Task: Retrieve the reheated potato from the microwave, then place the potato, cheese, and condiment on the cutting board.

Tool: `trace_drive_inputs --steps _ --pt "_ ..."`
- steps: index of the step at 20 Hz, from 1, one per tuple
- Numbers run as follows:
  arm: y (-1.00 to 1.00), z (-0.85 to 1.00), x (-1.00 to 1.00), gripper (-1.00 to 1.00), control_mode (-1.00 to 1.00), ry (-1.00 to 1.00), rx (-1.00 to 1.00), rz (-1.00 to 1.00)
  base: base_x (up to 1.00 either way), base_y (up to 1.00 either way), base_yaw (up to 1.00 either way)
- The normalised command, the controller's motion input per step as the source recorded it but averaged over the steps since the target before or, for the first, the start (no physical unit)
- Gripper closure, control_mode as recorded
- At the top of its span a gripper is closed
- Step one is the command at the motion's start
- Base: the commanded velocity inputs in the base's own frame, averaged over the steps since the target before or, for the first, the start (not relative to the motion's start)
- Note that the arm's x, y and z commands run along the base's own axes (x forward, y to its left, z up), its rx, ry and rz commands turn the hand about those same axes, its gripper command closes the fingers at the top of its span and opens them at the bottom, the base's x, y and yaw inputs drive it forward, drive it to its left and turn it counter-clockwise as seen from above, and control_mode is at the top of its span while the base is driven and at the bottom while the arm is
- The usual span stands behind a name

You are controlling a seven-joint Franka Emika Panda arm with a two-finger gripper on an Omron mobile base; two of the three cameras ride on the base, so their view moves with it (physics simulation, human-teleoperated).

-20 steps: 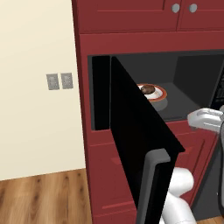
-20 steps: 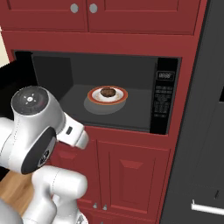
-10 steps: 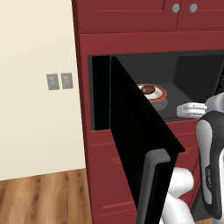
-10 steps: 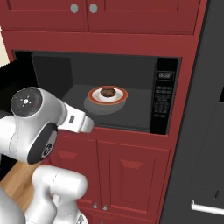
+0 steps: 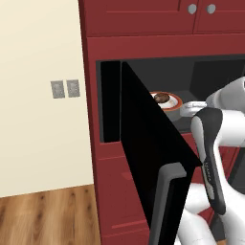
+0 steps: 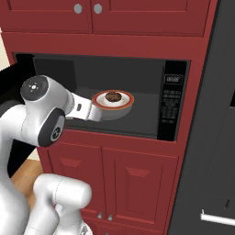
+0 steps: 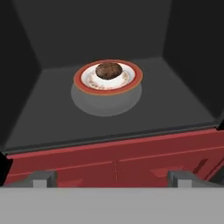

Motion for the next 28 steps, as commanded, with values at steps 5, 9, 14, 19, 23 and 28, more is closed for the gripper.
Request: trace_drive_inputs --steps 5,9,14,19,23,28 --pt "0.01 -0.01 0.54 -1.00 -1.00 -0.06 -0.02 -0.01 0.00 0.00 0.00" --pt "0.00 -0.07 0.60 -1.00 -1.00 -0.02 -0.01 -0.01 0.00 0.00 0.00" --pt "0.07 -0.10 0.53 -1.00 -1.00 -0.03 -0.06 -0.02 0.00 0.00 0.00" --pt "0.07 -0.09 0.45 -1.00 -1.00 0.00 -0.05 -0.03 0.00 0.00 0.00" --pt "0.00 -0.20 0.40 -1.00 -1.00 0.00 0.00 -0.04 0.00 0.00 0.00" --pt "0.00 -0.28 0.34 -1.00 -1.00 0.00 0.00 -0.02 0.00 0.00 0.00"
